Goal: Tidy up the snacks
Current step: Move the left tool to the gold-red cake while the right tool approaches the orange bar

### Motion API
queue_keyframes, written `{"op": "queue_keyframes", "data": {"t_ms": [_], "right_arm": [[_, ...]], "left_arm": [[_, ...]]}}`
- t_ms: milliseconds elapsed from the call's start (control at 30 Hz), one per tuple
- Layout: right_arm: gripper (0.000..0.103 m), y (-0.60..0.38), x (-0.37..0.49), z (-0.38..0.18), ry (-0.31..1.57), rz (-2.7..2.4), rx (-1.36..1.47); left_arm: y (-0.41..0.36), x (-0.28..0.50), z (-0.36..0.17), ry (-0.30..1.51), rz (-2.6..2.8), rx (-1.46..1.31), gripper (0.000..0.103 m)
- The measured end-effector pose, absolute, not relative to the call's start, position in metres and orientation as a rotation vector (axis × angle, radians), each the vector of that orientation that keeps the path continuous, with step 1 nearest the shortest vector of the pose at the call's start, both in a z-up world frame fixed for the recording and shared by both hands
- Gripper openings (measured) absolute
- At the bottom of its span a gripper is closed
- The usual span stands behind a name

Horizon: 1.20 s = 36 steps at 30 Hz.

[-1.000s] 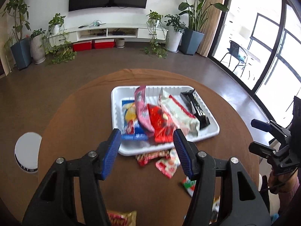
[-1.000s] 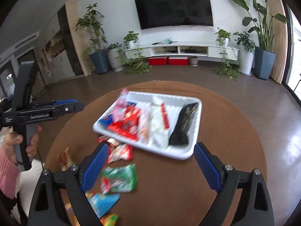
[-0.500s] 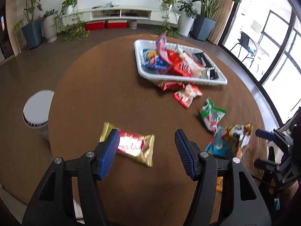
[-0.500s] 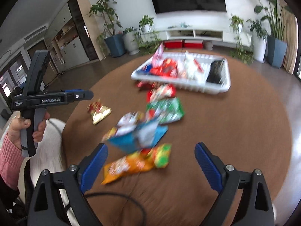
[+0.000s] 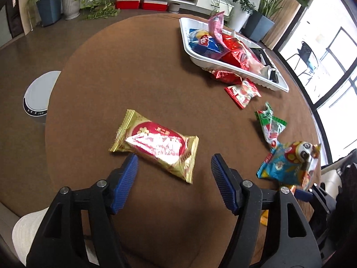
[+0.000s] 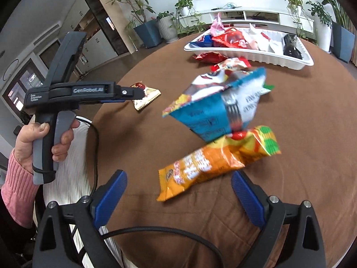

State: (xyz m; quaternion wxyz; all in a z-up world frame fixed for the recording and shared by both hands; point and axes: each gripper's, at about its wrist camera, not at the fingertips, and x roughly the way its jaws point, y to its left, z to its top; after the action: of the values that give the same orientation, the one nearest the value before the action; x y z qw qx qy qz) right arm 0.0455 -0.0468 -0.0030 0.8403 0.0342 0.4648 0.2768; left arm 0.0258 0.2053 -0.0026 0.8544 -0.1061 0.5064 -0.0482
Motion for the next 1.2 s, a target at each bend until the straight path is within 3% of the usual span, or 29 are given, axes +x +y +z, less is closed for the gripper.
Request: {"op": "queue_keyframes", "data": {"t_ms": [900, 1200], "right_arm": [[0.096, -0.076, 0.069, -0.005, 0.973, 0.429, -0.075], [0.096, -0.115, 0.064, 0.004, 0.964, 0.383, 0.042]], "left_arm": [[0.186, 0.06, -0.016, 1.039, -0.075, -0.12, 0.066], [0.186, 0.058, -0.016, 1.035, -0.072, -0.121, 0.066]]}}
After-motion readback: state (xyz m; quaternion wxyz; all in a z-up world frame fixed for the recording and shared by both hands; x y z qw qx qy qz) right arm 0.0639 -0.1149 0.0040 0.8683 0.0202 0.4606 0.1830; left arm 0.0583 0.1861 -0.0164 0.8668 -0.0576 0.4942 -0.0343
